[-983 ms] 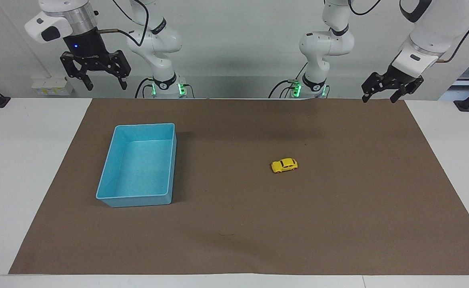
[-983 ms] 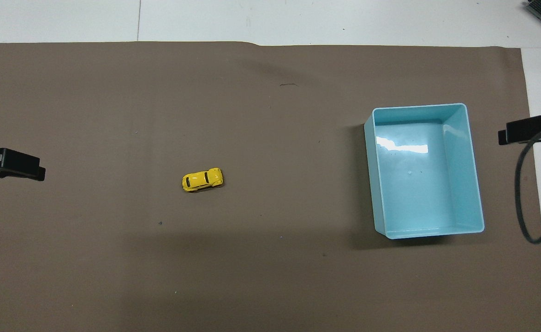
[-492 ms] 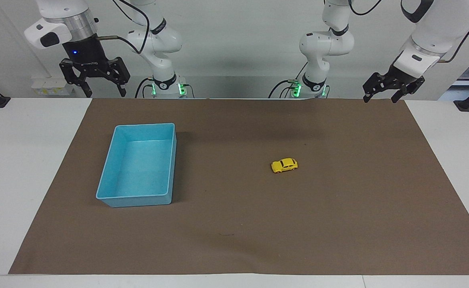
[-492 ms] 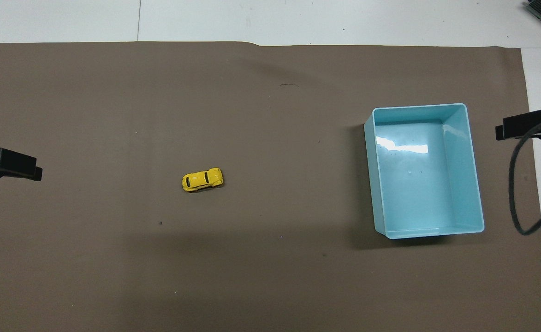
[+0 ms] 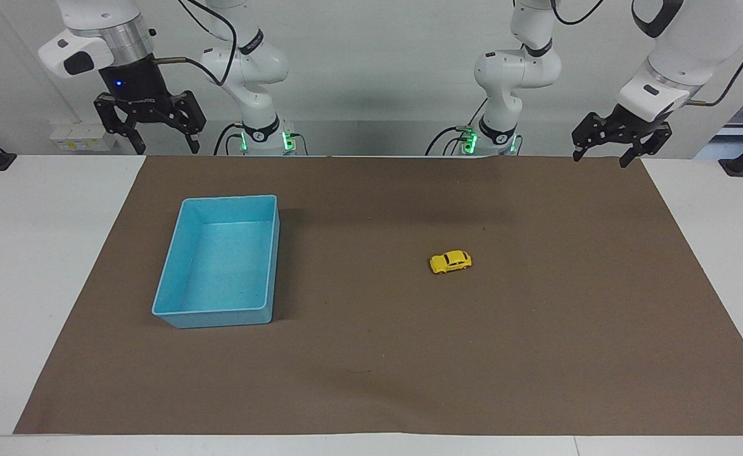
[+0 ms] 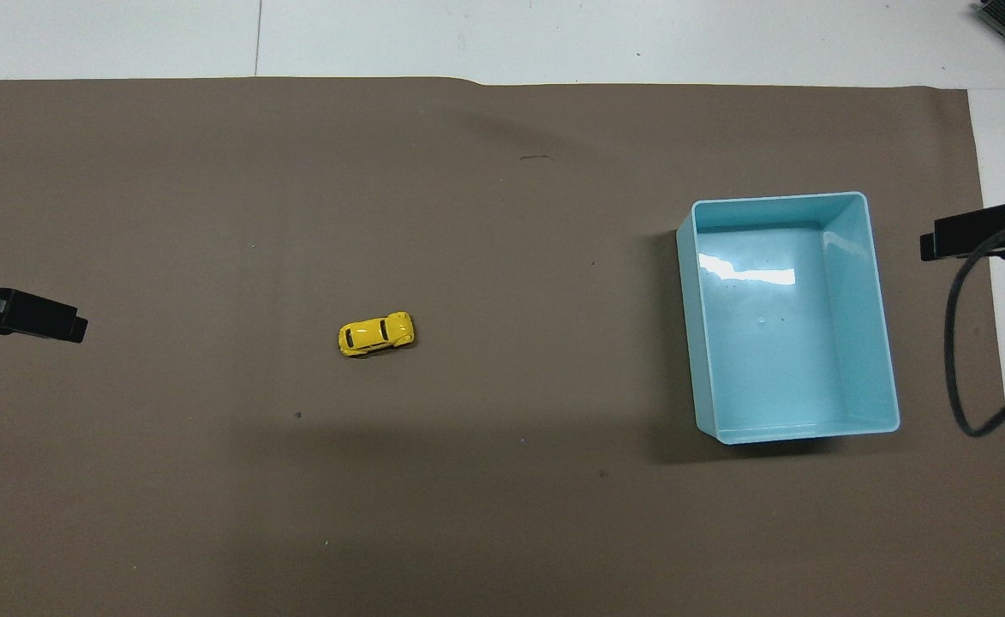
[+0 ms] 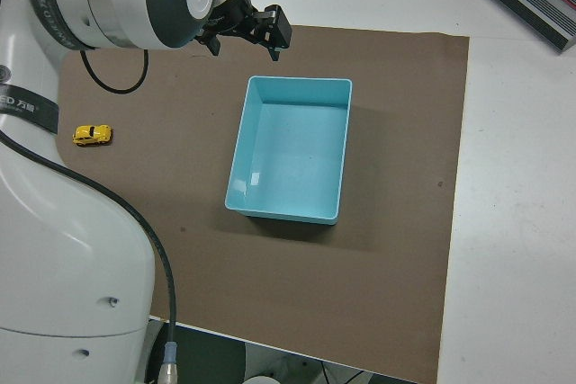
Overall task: Wind up and store yellow beetle car
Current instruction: 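Reach the left gripper down onto the yellow beetle car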
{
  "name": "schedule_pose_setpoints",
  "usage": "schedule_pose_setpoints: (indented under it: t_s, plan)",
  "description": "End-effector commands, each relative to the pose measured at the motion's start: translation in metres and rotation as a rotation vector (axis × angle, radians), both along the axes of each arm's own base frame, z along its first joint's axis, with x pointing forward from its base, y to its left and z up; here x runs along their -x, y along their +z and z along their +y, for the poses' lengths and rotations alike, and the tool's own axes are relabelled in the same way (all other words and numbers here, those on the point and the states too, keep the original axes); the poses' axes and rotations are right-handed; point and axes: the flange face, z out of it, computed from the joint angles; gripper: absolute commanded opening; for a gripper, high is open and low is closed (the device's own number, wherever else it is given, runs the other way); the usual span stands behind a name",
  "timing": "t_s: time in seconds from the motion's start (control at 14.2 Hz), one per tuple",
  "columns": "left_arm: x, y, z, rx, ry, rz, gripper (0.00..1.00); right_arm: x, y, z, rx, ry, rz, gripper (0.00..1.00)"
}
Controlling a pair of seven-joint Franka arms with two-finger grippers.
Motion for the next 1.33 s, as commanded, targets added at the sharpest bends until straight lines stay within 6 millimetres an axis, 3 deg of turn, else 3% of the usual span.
schedule_pose_setpoints:
  t_s: [0.0,0.21,0.7,0.98,1.19,1.26]
  plan:
    - [-0.003,-0.011,-0.014,-0.015,-0.174,0.003,1.0,0.005,0.0,0.0,-0.013,0.023,-0.003,1.0]
    - [-0.006,-0.02,-0.032,0.009,-0.347,0.012,1.0,0.005,0.0,-0.001,-0.013,0.022,0.0,1.0]
    - [-0.035,-0.073,-0.057,0.103,-0.705,0.019,1.0,0.008,-0.001,-0.002,-0.011,0.021,0.023,1.0]
    - [-0.051,-0.126,-0.085,0.112,-0.896,-0.013,1.0,0.008,-0.001,-0.002,-0.013,0.021,0.023,1.0]
    - [-0.054,-0.184,-0.115,0.112,-0.996,-0.022,1.0,0.008,-0.001,-0.001,-0.011,0.022,0.023,1.0]
    - [-0.053,-0.195,-0.126,0.107,-1.035,-0.044,1.0,0.008,-0.001,-0.001,-0.011,0.022,0.023,1.0]
